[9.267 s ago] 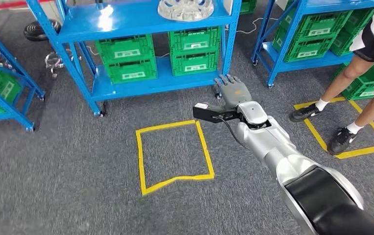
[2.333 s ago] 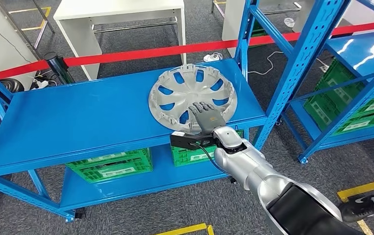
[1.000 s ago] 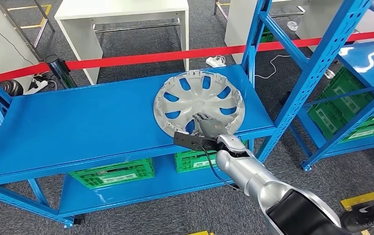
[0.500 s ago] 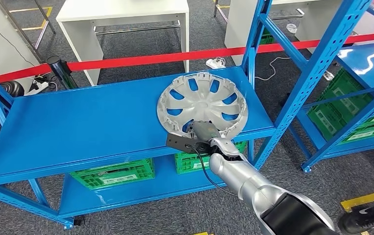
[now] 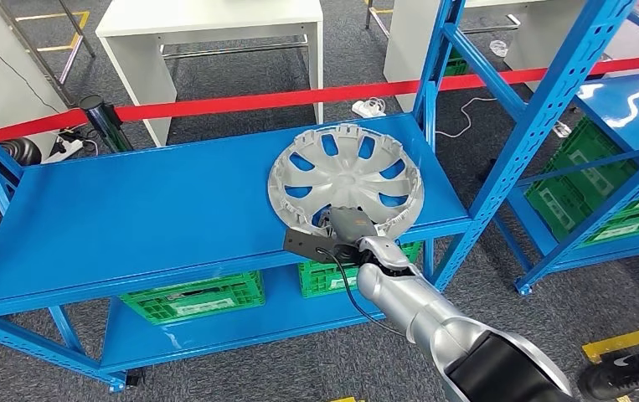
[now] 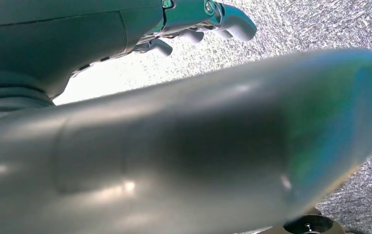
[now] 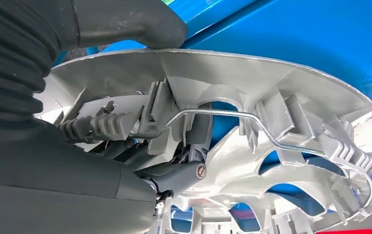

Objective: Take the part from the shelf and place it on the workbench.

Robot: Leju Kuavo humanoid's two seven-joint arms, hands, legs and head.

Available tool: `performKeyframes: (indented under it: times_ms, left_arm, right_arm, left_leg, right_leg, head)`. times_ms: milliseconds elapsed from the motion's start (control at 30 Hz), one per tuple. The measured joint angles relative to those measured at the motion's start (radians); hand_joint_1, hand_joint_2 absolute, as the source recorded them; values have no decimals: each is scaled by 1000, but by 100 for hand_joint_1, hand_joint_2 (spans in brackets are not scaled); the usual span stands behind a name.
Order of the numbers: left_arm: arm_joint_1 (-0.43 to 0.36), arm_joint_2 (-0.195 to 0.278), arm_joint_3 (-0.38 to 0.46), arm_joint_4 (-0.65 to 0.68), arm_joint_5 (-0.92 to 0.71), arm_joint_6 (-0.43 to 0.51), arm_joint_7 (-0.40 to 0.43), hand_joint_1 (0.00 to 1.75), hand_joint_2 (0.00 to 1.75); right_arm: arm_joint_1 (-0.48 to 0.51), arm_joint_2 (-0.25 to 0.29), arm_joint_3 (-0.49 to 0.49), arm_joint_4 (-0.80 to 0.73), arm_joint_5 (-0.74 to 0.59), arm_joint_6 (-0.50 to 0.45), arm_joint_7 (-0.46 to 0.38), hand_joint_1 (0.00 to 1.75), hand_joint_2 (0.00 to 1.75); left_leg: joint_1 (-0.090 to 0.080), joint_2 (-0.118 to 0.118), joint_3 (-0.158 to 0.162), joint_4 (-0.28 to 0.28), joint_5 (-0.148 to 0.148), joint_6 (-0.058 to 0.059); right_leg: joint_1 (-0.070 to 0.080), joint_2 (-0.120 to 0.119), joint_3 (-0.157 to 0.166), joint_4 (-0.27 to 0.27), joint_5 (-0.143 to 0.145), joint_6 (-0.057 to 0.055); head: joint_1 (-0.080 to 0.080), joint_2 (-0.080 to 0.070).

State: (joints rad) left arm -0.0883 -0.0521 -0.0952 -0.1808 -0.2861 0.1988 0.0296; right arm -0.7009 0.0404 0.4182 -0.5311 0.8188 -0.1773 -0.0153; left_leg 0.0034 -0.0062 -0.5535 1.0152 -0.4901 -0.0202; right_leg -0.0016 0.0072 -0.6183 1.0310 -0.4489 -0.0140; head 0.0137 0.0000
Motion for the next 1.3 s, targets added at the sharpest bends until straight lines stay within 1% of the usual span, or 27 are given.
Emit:
performKeyframes:
  times_ms: [133,300,433,500,567,667,800,1033,1300]
  left_arm:
    - [1,-2,3,0,0,0,0,0,0]
    - [1,-7,8,0,-3,3,0,0,0]
    - [1,-10,14,0,-8,8,-1,0,0]
    - [2,-11,18,0,-15,8,-1,0,0]
    - [1,-11,19,0,-25,8,-1,0,0]
    - [0,-13,19,0,-36,8,-1,0,0]
    - [-3,-16,19,0,-49,8,-1,0,0]
    - [-9,-21,19,0,-68,6,6,0,0]
    - [-15,-24,19,0,-78,5,3,0,0]
  right_arm:
    - [13,1,0,-39,3,-24,-15,175,175]
    - [29,3,6,-140,-12,-21,-21,175,175]
    - [26,3,15,-219,-28,-42,-39,175,175]
    - [12,3,23,-281,-37,-50,-41,175,175]
    - [-11,2,35,-374,-35,-56,-37,175,175]
    - [-46,3,60,-515,-8,-58,-16,175,175]
    - [-63,4,96,-647,26,-55,1,175,175]
    - [-89,3,169,-825,87,-108,-19,175,175]
    - [-89,-1,277,-961,151,-115,-11,175,175]
  left_leg:
    - [0,0,0,0,0,0]
    - [0,0,-1,0,0,0]
    - [0,0,-1,0,0,0]
    - [0,0,-2,0,0,0]
    - [0,0,-2,0,0,0]
    - [0,0,-2,0,0,0]
    - [0,0,-3,0,0,0]
    - [0,0,-3,0,0,0]
    - [0,0,-3,0,0,0]
  right_leg:
    - [0,0,0,0,0,0]
    - [0,0,-1,0,0,0]
    - [0,0,-1,0,0,0]
    - [0,0,-1,0,0,0]
    - [0,1,-2,0,0,0]
    - [0,1,-2,0,0,0]
    - [0,0,-3,0,0,0]
    - [0,0,-3,0,0,0]
    - [0,0,-3,0,0,0]
  head:
    - [0,0]
    - [0,0]
    - [0,0]
    - [0,0]
    - [0,0]
    - [0,0]
    - [0,0]
    - [0,0]
    - [0,0]
